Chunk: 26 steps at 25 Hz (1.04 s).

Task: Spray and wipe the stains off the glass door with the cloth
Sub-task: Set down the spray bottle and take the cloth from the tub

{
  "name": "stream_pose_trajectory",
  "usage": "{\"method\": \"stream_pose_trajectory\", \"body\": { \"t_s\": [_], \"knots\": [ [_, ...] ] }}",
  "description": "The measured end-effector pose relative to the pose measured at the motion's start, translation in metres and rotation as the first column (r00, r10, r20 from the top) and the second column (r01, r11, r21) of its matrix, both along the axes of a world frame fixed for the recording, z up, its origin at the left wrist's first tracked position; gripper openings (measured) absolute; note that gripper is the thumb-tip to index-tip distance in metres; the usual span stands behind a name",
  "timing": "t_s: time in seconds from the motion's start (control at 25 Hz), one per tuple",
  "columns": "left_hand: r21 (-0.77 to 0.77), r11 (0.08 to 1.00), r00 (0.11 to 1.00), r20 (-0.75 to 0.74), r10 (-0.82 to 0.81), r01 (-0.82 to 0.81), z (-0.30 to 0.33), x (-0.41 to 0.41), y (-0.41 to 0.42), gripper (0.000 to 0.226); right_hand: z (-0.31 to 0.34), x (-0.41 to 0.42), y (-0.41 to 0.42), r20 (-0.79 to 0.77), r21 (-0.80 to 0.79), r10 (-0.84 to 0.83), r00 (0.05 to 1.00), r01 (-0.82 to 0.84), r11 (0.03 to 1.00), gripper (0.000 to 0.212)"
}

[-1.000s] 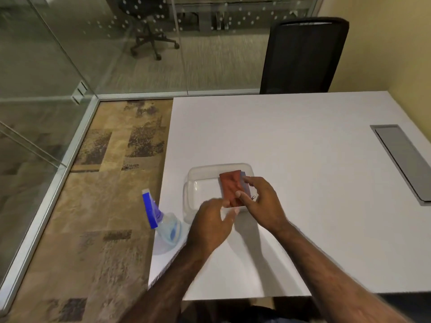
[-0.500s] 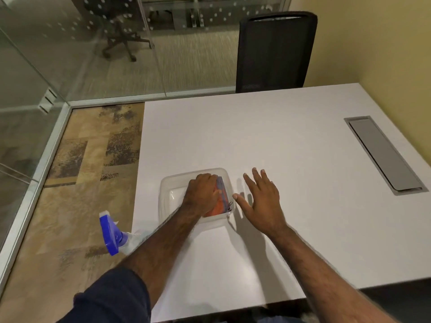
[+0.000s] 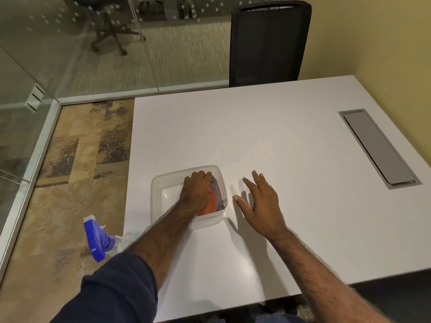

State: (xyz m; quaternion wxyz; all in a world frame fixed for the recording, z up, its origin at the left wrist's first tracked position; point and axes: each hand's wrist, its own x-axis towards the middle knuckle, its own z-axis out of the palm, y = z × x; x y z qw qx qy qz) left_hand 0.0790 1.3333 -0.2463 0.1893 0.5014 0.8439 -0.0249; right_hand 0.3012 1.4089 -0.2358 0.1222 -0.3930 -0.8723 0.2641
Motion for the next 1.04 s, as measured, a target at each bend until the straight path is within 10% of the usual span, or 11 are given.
{"method": "stream_pose_trajectory", "body": {
  "t_s": [0.6,1.04],
  "knots": [
    [0.274,0.961,0.998,-0.059,-0.005,0.021,0.033,-0.009,-0.018,0.019,0.014,-0.015,-0.005,-0.095,0.038,0.03,0.995,-0.027,0.999,0.077],
    [0.716,0.69,0.993,0.118,0.031,-0.106,0.154,-0.002,-0.069,0.013,0.081,-0.07,-0.032,-0.102,0.054,0.058,0.993,-0.053,0.997,0.077]
  ]
}}
